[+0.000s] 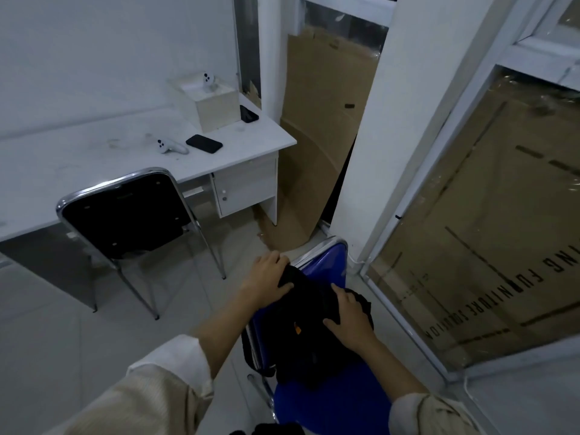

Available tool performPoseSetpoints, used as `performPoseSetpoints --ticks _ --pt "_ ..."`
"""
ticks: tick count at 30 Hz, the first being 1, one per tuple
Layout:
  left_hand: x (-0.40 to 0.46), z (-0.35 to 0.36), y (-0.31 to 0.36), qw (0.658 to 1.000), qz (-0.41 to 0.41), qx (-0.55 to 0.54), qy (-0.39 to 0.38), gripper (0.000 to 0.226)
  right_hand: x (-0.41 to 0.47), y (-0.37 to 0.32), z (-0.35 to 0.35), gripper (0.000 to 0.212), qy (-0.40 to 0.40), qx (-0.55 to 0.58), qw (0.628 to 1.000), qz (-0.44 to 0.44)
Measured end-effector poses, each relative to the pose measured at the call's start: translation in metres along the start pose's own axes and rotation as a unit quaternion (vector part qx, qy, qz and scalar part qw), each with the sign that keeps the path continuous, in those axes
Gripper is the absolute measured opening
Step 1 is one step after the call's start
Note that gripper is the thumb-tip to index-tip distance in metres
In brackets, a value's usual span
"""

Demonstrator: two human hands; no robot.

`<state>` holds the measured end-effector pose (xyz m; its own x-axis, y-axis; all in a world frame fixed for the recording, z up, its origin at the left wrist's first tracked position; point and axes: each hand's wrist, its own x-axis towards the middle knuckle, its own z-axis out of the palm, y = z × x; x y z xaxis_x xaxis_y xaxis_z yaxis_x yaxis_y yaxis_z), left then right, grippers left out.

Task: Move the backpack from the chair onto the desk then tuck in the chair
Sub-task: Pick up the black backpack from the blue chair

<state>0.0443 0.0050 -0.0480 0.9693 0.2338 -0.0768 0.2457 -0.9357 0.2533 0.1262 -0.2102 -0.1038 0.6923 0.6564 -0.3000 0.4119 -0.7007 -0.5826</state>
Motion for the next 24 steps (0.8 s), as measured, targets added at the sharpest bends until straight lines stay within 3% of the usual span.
performPoseSetpoints --ticks 4,7,10,13,15,20,24 --pt "-0.033 0.009 -0.004 0.995 -0.012 0.049 0.084 0.024 0.000 0.000 0.008 0.084 0.004 -0.047 0.999 0.015" --pt "-0.065 0.023 -0.002 0.998 -0.010 0.031 0.058 0.024 -0.001 0.003 0.015 0.057 -0.005 -0.029 1.000 0.008" --pt "-0.100 0.047 0.000 0.997 0.057 0.048 -0.009 0.012 -0.002 0.004 0.019 0.033 -0.016 0.020 0.999 0.019" --pt "-0.128 0.069 0.001 0.991 0.068 -0.001 -0.118 0.019 -0.005 0.003 0.022 0.015 0.002 0.049 0.999 0.024" --pt "-0.136 0.077 0.001 0.988 0.050 -0.029 -0.142 0.020 -0.010 0.003 0.023 0.008 0.010 0.064 0.997 0.030" --pt "-0.127 0.075 0.004 0.993 0.042 -0.079 -0.083 0.031 -0.027 0.006 0.025 0.014 0.031 0.120 0.990 0.066" --pt "-0.110 0.076 0.019 0.990 0.048 -0.103 -0.080 0.060 -0.042 0.002 0.025 0.012 0.053 0.154 0.983 0.080"
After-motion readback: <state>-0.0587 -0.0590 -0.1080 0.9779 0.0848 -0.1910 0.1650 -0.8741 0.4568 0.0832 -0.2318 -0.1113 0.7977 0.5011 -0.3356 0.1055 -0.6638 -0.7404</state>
